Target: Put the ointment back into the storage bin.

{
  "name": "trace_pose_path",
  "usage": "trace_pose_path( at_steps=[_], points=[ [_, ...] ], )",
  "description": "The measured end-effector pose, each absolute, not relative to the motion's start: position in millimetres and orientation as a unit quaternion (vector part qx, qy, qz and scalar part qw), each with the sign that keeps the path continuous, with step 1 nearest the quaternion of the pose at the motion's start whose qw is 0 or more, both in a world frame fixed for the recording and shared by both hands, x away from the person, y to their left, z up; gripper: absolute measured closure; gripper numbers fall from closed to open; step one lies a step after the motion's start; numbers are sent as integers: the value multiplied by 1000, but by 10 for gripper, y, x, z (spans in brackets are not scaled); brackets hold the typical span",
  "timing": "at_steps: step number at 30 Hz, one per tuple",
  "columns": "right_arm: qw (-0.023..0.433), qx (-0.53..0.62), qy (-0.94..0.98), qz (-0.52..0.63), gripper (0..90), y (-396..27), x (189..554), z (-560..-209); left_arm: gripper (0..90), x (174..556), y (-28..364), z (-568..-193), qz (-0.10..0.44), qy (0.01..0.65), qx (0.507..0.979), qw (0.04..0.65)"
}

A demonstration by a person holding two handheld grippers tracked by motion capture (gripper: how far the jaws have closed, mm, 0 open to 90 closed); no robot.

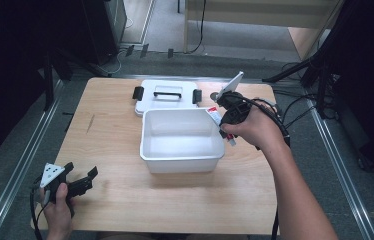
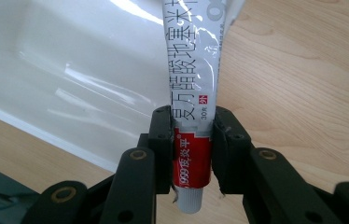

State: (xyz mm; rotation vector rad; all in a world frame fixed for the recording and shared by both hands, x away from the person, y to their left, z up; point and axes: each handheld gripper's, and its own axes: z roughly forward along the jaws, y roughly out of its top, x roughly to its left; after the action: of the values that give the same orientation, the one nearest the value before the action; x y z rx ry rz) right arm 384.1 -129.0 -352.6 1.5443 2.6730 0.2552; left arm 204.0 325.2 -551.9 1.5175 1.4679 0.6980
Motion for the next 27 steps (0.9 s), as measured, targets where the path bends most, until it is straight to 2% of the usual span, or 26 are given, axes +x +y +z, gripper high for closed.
trace_pose_path(
  at_steps=[13, 27],
  points=[
    [10, 464, 881, 91, 728, -1094, 3832, -3577, 78, 2040, 3252, -5518, 281, 592, 612, 443],
    [25, 354, 928, 108, 725, -948, 3779, -3641, 78, 2040, 3252, -5519, 281, 592, 612, 443]
  ],
)
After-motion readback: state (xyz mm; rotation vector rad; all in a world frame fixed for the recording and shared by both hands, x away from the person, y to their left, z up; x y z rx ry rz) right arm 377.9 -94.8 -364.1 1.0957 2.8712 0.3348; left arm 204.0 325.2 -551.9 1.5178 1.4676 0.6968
